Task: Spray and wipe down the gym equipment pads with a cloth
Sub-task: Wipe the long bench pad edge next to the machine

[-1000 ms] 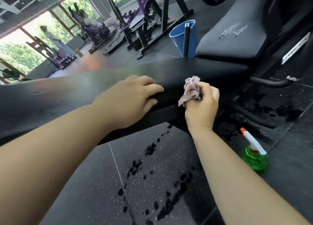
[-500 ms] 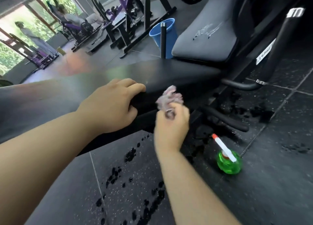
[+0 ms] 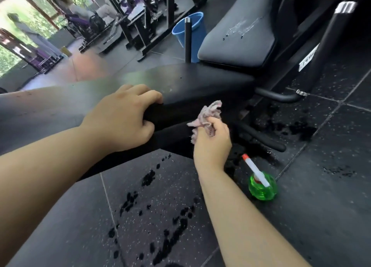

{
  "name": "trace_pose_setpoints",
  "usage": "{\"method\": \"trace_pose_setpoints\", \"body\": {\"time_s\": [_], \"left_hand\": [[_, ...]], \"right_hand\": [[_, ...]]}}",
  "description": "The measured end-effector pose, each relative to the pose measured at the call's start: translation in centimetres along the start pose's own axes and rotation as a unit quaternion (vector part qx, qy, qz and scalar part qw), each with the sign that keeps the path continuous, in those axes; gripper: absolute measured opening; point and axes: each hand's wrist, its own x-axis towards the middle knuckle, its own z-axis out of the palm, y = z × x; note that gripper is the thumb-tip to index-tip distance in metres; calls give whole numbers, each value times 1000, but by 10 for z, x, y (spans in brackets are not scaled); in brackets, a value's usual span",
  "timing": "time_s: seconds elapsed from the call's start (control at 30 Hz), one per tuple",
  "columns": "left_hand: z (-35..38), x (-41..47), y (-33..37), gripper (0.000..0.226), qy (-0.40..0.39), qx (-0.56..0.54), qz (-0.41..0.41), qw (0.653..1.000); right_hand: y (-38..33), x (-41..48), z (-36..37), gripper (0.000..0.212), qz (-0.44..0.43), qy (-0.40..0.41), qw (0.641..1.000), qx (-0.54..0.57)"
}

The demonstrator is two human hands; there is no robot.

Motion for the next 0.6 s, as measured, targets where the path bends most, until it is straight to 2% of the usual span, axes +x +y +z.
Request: {"method": "trace_pose_setpoints", "body": {"time_s": [0.07,0.17,0.27,0.33,0.4,0.5,0.57,0.6], "left_hand": [[0,0,1,55,1,-1,8,1000],[0,-4,-1,66,-13,25,58,998],[7,-9,8,81,-28,75,159,984],[17,-11,29,87,-59,12,175,983],[31,-17,55,86,-90,-131,128,979],[55,-21,78,70,-76,-367,9,927],[73,-24,81,50,-81,-446,-39,890],[82,-26,82,41,-90,-464,-53,880]], "right_hand": [[-3,-14,1,26,-16,-54,998,-18],[-16,-18,-10,16,80,-134,979,134],[-24,-13,-35,33,220,-190,907,304],[-27,-15,-50,40,246,-226,877,346],[-28,-21,-62,42,236,-250,881,326],[-29,-28,-83,40,238,-265,896,267],[-27,-28,-99,37,227,-276,917,179],[-27,-26,-107,34,212,-271,934,100]]}}
